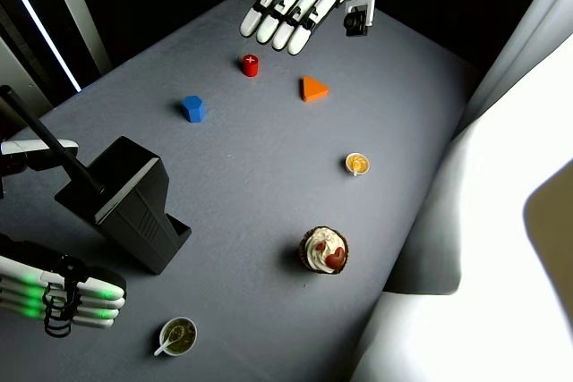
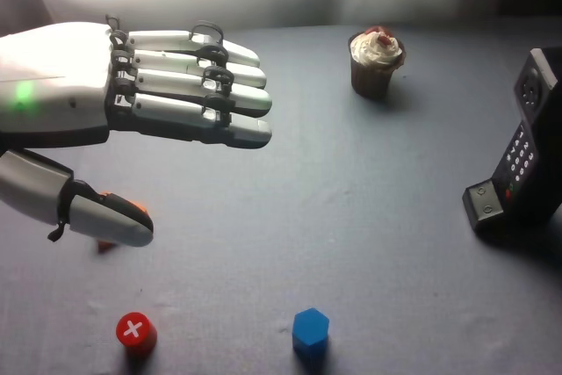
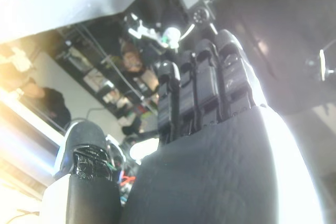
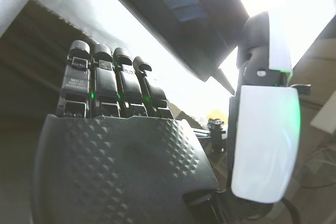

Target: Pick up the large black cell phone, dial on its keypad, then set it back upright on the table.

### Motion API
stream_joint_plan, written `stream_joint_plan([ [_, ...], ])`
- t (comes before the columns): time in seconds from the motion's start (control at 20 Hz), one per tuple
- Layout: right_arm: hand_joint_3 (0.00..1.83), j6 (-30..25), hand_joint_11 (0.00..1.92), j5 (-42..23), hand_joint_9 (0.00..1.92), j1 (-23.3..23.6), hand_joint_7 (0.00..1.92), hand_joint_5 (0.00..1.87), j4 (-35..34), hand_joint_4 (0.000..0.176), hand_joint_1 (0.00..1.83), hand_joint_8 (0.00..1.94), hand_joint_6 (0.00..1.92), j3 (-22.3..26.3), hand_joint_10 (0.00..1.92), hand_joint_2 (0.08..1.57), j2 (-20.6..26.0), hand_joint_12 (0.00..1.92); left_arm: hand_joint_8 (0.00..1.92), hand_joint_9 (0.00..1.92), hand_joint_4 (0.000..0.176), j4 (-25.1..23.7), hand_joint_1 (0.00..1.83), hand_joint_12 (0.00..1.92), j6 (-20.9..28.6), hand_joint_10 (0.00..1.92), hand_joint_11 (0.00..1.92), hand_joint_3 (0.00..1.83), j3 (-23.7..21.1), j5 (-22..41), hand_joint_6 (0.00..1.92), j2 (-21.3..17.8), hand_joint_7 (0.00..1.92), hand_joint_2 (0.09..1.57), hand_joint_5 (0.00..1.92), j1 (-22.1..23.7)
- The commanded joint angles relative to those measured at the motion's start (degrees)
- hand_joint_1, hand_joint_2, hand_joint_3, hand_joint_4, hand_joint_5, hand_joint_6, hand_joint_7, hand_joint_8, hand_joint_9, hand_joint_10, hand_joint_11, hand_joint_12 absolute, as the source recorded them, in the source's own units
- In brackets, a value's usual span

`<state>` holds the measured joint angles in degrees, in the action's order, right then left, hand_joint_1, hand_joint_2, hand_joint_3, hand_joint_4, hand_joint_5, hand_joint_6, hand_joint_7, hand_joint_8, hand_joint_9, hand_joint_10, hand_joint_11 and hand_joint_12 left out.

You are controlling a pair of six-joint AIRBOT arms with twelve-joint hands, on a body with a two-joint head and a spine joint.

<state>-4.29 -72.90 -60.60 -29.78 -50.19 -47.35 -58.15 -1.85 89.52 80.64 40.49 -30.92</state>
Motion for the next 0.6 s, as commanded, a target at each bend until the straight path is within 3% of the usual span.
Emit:
stream_joint_plan([
  [0.0, 0.00, -0.5, 0.00, -6.7, 0.00, 1.1, 0.00, 0.00, 0.8, 0.000, 0.80, 0.00, 0.00, -0.3, 0.00, 0.90, 0.2, 0.00, 0.00, 0.13, 0.032, 5.2, 0.17, 0.32, 0.2, 0.00, 0.00, 0.00, 0.2, 4.8, 0.00, -0.2, 0.20, 1.21, 0.24, 1.5],
  [0.25, 0.01, 1.6, 0.00, -1.9, 0.00, 8.9, 0.00, 0.00, 0.9, 0.000, 0.82, 0.00, 0.00, -0.4, 0.00, 0.93, -0.6, 0.00, 0.00, 0.13, 0.038, 5.8, 0.17, 0.34, 0.6, 0.01, 0.00, 0.00, 0.4, 5.1, 0.00, -0.2, 0.21, 1.21, 0.27, 1.5],
  [0.55, 0.00, 1.6, 0.01, -1.8, 0.00, 9.2, 0.00, 0.00, 1.0, 0.000, 0.84, 0.00, 0.00, 0.0, 0.00, 0.92, -1.1, 0.00, 0.00, 0.13, 0.040, 5.9, 0.10, 0.32, 0.8, 0.00, 0.00, 0.00, 0.4, 5.1, 0.00, -0.2, 0.21, 1.23, 0.26, 1.5],
])
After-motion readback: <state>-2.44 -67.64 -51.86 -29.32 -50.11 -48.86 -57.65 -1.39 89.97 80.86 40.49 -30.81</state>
